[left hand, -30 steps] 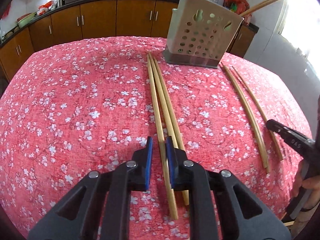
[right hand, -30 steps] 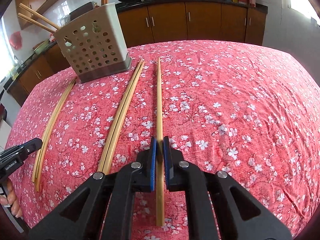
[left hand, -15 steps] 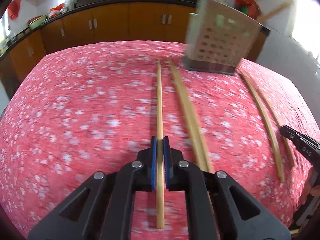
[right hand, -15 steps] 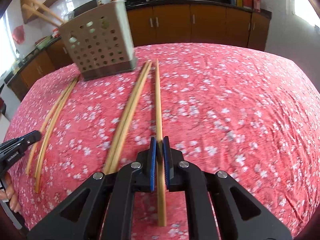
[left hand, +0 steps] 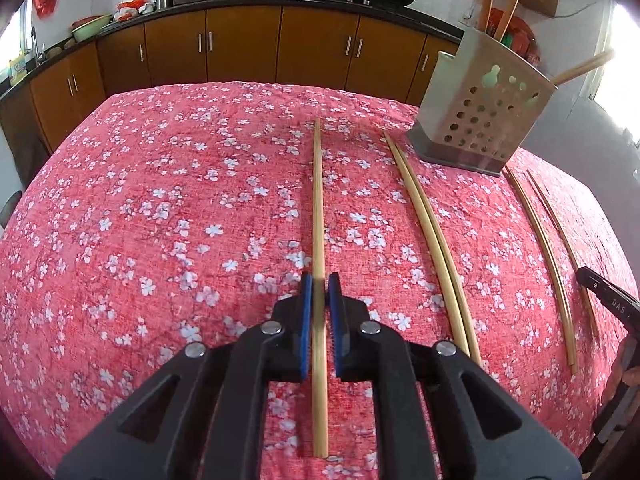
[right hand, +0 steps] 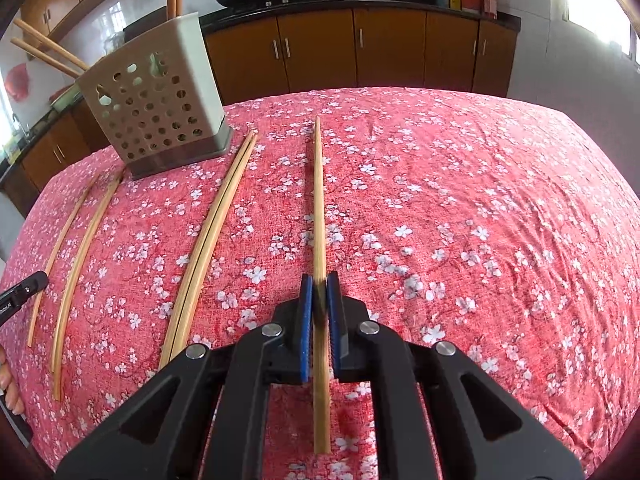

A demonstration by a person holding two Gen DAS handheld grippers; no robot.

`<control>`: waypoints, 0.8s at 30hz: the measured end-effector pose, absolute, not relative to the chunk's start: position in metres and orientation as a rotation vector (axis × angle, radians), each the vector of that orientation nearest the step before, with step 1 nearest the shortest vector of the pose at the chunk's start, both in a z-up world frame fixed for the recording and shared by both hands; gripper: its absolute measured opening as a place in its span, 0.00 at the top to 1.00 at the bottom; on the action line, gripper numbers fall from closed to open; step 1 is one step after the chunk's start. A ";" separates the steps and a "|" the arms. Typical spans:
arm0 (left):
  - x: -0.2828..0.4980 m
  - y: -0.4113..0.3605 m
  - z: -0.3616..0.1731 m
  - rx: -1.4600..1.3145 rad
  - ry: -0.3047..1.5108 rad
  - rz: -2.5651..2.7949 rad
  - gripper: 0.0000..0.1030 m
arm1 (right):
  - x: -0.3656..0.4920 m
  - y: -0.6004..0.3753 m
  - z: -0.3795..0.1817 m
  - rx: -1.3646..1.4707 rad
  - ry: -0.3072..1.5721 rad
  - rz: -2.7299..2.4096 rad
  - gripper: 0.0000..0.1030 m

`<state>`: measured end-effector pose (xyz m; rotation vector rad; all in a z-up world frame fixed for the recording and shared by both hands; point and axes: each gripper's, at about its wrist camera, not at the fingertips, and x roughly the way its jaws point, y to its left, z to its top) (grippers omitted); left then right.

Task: Organize utensils

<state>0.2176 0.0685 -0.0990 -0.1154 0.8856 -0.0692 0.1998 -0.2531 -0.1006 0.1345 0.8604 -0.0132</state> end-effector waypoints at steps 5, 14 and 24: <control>0.217 0.069 -0.099 -0.137 0.885 -0.072 0.90 | 0.200 -0.253 -0.101 0.132 0.861 -0.014 0.91; 0.215 0.072 -0.098 -0.164 0.882 -0.078 0.90 | 0.199 -0.253 -0.100 0.131 0.861 -0.014 0.91; 0.215 0.072 -0.098 -0.164 0.882 -0.077 0.90 | 0.197 -0.255 -0.100 0.141 0.859 -0.009 0.91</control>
